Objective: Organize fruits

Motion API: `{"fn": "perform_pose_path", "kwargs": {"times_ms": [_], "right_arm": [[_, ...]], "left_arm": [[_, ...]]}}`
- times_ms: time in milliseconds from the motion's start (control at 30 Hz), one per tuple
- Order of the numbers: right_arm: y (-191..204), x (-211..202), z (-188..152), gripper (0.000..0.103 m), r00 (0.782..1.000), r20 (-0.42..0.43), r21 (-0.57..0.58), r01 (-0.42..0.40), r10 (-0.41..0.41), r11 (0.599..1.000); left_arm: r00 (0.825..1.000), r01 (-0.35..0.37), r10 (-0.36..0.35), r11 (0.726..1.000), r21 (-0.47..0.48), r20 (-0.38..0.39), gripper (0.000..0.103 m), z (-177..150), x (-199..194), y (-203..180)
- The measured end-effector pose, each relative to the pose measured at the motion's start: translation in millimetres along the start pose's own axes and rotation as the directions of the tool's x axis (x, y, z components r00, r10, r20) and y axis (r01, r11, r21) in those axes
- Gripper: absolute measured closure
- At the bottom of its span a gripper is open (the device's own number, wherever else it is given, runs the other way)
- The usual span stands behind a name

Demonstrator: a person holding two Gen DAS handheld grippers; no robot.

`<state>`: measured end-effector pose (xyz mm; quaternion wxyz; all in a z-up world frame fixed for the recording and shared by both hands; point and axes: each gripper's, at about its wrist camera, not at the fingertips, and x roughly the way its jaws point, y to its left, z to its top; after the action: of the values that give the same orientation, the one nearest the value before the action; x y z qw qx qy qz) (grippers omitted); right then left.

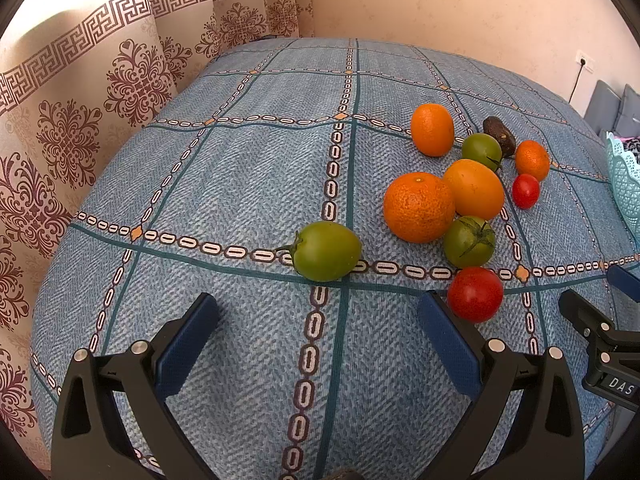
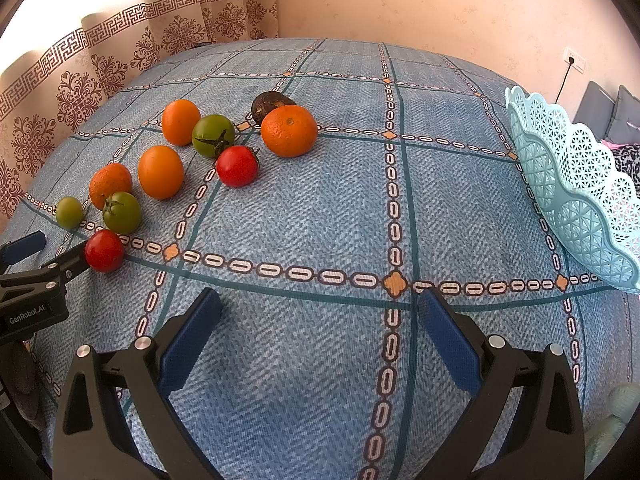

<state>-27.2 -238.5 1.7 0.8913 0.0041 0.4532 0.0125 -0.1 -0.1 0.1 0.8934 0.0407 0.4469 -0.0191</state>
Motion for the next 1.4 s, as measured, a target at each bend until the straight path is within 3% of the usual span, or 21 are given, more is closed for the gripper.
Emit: {"fn": "perform_pose_path", "kwargs": {"times_ms": [1400], "right_arm": [[0.1, -0.1, -0.3, 0.002, 1.0, -0.001, 0.0, 0.001, -0.001, 1.0]], "left_arm": [[1.0, -0.008, 0.008, 1.0, 0.002, -0.002, 0.005, -0.8, 0.7, -2.0]]}}
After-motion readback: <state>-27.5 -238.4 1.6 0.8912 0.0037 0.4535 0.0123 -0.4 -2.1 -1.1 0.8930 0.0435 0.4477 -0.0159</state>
